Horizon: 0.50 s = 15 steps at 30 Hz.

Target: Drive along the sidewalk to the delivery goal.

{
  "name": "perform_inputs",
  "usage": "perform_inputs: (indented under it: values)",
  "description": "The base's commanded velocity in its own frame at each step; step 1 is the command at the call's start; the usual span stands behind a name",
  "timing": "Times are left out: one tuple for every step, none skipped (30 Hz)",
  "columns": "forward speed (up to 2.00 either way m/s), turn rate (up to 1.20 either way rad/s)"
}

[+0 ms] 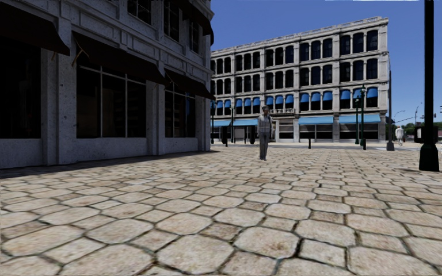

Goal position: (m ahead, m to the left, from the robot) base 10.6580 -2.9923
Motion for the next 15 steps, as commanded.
perform_inputs:
  values:
    - [2.0, -0.25]
    - [2.0, -0.25]
    - [2.0, -0.25]
    - [2.0, -0.25]
    - [2.0, -0.24]
    - [2.0, -0.24]
    - [2.0, -0.24]
    - [2.0, -0.22]
    - [2.0, -0.22]
    - [2.0, -0.15]
    - [2.0, -0.13]
    - [2.0, -0.12]
    - [2.0, -0.11]
    - [2.0, -0.11]
    - [2.0, -0.11]
